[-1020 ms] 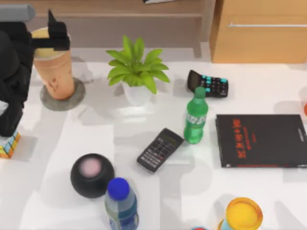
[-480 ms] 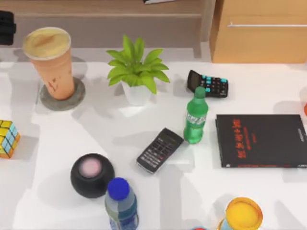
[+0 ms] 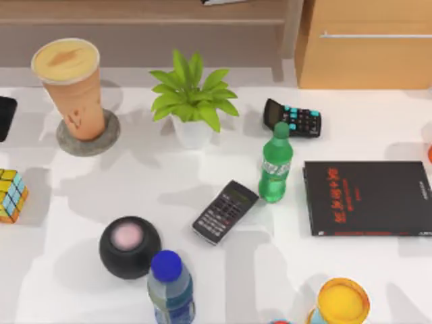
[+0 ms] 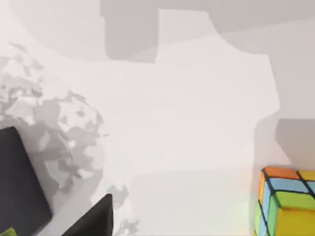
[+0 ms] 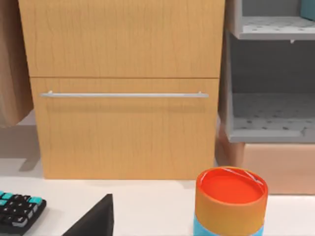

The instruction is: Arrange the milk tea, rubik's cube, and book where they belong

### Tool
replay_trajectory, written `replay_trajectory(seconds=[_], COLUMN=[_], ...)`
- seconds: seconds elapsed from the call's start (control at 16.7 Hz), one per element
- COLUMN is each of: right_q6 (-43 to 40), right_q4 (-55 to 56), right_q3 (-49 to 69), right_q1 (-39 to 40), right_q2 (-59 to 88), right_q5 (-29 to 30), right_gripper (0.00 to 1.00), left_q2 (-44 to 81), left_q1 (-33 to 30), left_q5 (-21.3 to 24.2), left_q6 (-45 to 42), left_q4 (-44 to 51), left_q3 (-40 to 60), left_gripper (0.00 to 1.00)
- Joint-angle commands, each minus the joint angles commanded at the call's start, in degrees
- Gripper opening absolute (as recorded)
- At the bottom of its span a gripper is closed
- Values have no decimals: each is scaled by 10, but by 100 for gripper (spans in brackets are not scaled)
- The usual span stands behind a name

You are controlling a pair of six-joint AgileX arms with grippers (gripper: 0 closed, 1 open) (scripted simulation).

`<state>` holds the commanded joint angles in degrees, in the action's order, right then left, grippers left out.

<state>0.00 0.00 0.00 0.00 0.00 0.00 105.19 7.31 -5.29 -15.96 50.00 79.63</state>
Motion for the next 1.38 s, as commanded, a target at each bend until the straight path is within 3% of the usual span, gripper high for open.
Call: replay_trajectory(seconds=[0.18,0.42,0.78,1.14,1.38], right_q6=[0,0,0,0,0], right_q4=[0,0,0,0,0], right_q3=[0,0,0,0,0], right_q1=[0,0,0,0,0], right_q2=[0,0,0,0,0], right_q5=[0,0,0,0,0], right_gripper=[100,100,100,100,100], left_q2=[10,16,17,52,56], left_q1=[-7,-13,-12,-12,-12], left_q5=[32,53,53,54,54], left_q6=[-1,1,0,0,0], left_q4=[100,149,138,28,20], left_q3=[13,21,10,-62,-68], left_gripper=[100,100,100,100,100])
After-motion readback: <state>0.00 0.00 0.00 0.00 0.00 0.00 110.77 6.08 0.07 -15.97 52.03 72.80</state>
